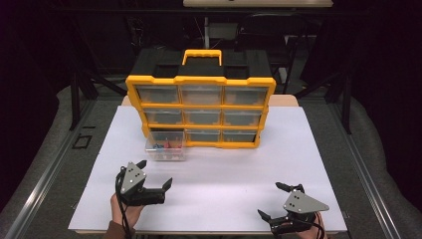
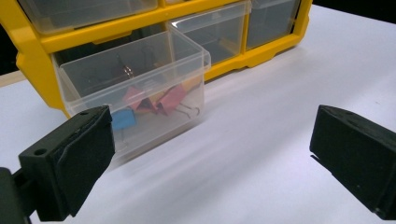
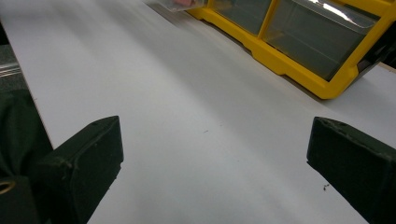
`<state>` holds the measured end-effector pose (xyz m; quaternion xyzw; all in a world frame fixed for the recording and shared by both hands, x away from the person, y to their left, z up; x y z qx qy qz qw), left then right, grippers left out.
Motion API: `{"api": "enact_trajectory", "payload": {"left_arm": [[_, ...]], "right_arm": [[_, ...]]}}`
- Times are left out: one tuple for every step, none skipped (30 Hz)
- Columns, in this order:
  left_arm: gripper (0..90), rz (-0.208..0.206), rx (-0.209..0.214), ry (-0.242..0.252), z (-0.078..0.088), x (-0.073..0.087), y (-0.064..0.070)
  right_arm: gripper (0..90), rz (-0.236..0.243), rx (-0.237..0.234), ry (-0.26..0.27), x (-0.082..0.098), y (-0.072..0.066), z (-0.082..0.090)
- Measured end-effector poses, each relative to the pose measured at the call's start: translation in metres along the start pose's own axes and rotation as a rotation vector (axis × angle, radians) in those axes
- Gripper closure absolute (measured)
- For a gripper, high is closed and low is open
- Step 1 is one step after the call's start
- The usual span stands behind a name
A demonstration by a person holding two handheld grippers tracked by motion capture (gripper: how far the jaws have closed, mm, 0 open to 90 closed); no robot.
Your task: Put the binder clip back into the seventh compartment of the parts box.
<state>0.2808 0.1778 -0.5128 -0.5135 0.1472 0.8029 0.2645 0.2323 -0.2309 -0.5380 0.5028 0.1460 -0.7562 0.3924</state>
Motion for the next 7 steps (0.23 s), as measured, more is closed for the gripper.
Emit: {"api": "enact_trajectory", "payload": {"left_arm": [[0.0,0.0,0.002,0.002,0.001,0.002,0.002],[0.0,0.0,0.007,0.001,0.003,0.005,0.004],[0.0,-0.002,0.012,-0.002,0.003,0.007,0.006],[0.0,-0.007,0.017,-0.011,0.004,0.01,0.009],[0.0,-0.013,0.026,-0.023,0.005,0.013,0.011],[0.0,-0.017,0.032,-0.032,0.006,0.016,0.013],[0.0,-0.02,0.036,-0.041,0.007,0.017,0.015]], "right_arm": [[3.1,0.002,0.001,0.001,0.0,0.0,0.0],[3.1,0.002,0.0,0.001,0.0,0.0,0.0],[3.1,0.0,0.001,0.001,0.0,0.0,0.0],[3.2,0.0,0.002,0.001,0.0,0.0,0.0],[3.1,0.001,0.002,0.002,0.0,0.0,0.0],[3.1,0.0,0.003,0.001,0.0,0.0,0.0],[3.1,0.0,0.004,0.001,0.0,0.001,0.0]]}}
Point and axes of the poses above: each handheld gripper's, and its own axes: z roughly backward along the jaws, x roughly out of its underside, y roughly to its right, the point moved 3 cm from there along -z, roughly forward along the jaws, and after that the axes turned 1 degree about z, right-handed, at the moved point
